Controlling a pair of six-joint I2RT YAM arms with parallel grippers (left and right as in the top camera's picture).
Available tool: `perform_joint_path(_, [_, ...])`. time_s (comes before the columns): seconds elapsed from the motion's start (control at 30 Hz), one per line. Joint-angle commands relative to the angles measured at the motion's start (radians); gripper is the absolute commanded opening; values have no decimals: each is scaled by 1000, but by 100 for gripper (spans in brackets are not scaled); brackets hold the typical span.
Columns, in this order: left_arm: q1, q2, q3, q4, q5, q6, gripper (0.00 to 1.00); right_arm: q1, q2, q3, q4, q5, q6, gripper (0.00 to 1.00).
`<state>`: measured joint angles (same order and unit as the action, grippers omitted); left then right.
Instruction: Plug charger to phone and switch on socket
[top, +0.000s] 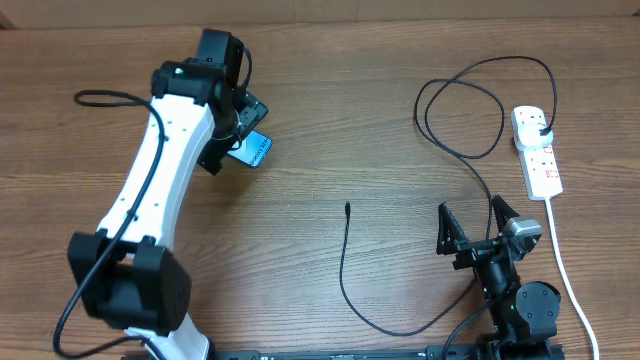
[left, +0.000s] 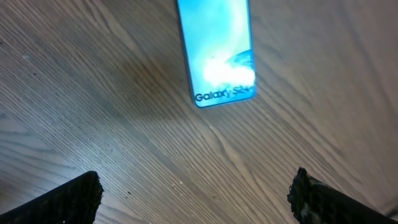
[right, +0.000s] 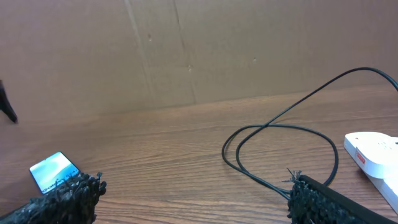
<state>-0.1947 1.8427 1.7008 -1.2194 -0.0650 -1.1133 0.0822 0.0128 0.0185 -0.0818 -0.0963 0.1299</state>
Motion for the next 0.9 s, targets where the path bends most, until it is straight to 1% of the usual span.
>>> perform_joint_path(0.0, [-1,75,24,-2,-25,-33,100,6,-10,-10,4,9,-3,100])
perform_joint_path(0.17, [-1,167,24,31,-25,-35,100,6,-10,-10,4,9,-3,100])
perform_joint_path(0.4, [0,277,24,124,-7,-36,100,6,-10,-10,4,9,-3,100])
perform_joint_path(0.63, [29,328,24,181,11,-34,100,6,-10,-10,4,9,-3,100])
perform_joint_path(0.87, [71,329,24,209,14,-21,100,6,-10,-10,4,9,-3,100])
